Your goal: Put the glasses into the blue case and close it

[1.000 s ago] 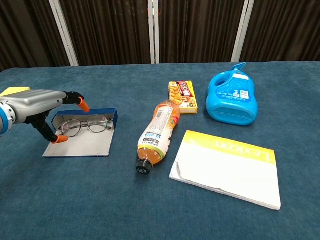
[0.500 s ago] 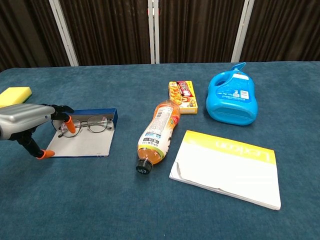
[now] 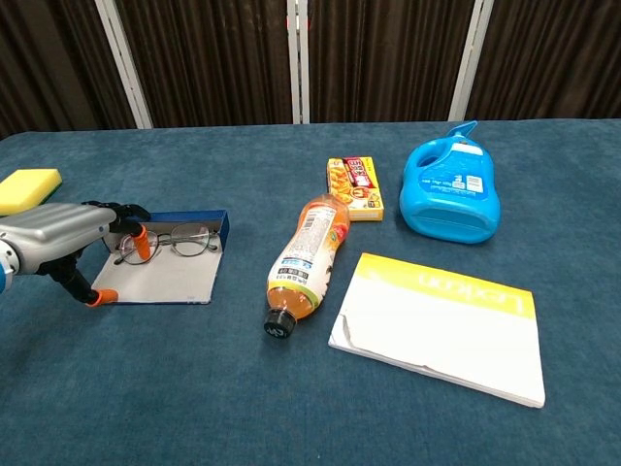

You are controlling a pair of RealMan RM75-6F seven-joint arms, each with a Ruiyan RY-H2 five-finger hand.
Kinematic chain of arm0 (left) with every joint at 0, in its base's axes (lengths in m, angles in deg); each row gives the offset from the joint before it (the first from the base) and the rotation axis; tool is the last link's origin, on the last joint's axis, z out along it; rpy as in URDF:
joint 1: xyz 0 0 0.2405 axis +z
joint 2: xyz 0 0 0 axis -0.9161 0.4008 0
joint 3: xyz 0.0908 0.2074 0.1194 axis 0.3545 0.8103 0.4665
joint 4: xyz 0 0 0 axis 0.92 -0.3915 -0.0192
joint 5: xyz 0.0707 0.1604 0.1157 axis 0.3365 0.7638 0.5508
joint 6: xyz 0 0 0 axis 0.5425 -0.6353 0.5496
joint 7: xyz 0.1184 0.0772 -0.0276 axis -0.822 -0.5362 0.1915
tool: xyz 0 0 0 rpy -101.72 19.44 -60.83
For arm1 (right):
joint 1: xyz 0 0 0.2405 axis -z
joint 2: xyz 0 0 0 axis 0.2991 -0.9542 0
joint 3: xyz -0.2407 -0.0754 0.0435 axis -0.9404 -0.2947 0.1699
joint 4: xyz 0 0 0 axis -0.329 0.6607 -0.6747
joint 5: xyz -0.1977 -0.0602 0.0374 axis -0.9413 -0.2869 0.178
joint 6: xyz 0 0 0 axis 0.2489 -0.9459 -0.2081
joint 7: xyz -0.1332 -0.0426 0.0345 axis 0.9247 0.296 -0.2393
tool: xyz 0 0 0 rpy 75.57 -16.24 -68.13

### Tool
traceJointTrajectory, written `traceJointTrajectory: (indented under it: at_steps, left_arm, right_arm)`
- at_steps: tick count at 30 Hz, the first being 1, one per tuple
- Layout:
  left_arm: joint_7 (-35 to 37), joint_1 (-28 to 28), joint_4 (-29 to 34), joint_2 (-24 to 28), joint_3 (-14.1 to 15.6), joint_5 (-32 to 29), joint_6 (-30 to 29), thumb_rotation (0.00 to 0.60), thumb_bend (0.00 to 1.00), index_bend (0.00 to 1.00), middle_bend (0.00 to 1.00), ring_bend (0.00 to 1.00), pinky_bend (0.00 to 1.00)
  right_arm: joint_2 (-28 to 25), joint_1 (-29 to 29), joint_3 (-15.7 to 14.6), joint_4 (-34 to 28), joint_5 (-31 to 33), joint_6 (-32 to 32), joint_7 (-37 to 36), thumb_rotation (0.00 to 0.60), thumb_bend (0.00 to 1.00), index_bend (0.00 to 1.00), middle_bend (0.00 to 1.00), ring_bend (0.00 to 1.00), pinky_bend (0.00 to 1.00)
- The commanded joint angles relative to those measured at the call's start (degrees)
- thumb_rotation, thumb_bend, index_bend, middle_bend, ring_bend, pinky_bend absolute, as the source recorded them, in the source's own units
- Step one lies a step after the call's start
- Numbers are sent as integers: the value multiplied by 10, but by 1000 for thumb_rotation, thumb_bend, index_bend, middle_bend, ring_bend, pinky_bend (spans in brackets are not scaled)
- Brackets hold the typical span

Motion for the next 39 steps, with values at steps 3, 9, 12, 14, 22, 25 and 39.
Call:
traceJointTrajectory:
  at_steps: [3,9,12,14,22,25,39]
  left_arm:
    - [-1,-8,-22,-13,-16,-8,10,600,319,283,0,0,0]
    - [-4,-12,-37,-22,-31,-22,17,600,319,278,0,0,0]
    - [6,-10,-30,-15,-31,-19,22,600,320,275,0,0,0]
    - [23,-5,-17,-5,-30,-7,18,600,320,274,0,0,0]
    - [91,24,45,56,-11,62,-9,600,313,273,0,0,0]
    - [102,30,59,68,-1,82,-12,600,301,273,0,0,0]
    - [82,23,34,7,-7,73,8,600,232,265,0,0,0]
  right_arm:
    - [1,-1,0,1,1,3,1,600,0,0,0,0,0]
    - [1,-1,0,1,4,6,-2,600,0,0,0,0,0]
    - [2,-2,-1,1,4,7,0,600,0,0,0,0,0]
    - [1,-2,0,1,4,7,0,600,0,0,0,0,0]
    - [0,-1,-1,-1,2,5,-3,600,0,0,0,0,0]
    - [-1,-1,-2,-4,-2,3,-3,600,0,0,0,0,0]
    - [-4,0,-2,-1,-2,1,-15,600,0,0,0,0,0]
